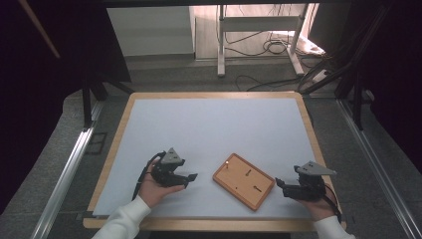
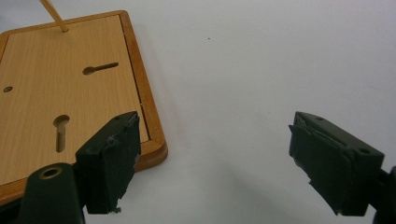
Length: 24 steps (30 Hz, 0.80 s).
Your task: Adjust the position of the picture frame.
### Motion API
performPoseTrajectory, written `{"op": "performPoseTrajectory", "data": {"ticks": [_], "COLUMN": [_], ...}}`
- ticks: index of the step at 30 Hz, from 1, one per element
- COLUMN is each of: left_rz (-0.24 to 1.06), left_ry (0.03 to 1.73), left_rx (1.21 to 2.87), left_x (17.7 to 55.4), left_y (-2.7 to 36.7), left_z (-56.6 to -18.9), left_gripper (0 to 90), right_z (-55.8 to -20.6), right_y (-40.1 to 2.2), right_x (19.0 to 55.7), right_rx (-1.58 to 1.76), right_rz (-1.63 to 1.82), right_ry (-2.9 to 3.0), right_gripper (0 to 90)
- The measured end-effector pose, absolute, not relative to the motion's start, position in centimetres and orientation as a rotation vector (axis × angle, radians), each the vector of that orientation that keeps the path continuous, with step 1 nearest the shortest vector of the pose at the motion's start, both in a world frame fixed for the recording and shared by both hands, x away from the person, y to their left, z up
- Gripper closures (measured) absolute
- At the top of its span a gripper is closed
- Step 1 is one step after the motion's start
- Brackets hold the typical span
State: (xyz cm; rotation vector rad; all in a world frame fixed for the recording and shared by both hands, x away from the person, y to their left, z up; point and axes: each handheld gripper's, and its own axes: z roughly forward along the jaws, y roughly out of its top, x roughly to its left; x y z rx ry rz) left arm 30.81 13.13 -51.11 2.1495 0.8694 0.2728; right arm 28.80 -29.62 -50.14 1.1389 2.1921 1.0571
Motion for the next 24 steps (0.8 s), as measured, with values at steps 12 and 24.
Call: {"op": "performPoseTrajectory", "data": {"ticks": [12, 24], "left_rz": [0.249, 0.266], "left_ry": [0.770, 0.778], "left_rx": [2.151, 2.144], "left_x": [32.7, 34.0], "left_y": [6.6, 3.2], "left_z": [-50.7, -51.7], "left_gripper": [30.5, 42.3], "right_z": [-50.0, -50.1], "right_y": [-30.2, -30.1], "right_x": [28.8, 28.7], "right_rx": [1.165, 1.165], "right_rz": [1.068, 1.048], "right_ry": [2.158, 2.158], "right_gripper": [17.1, 17.0]}}
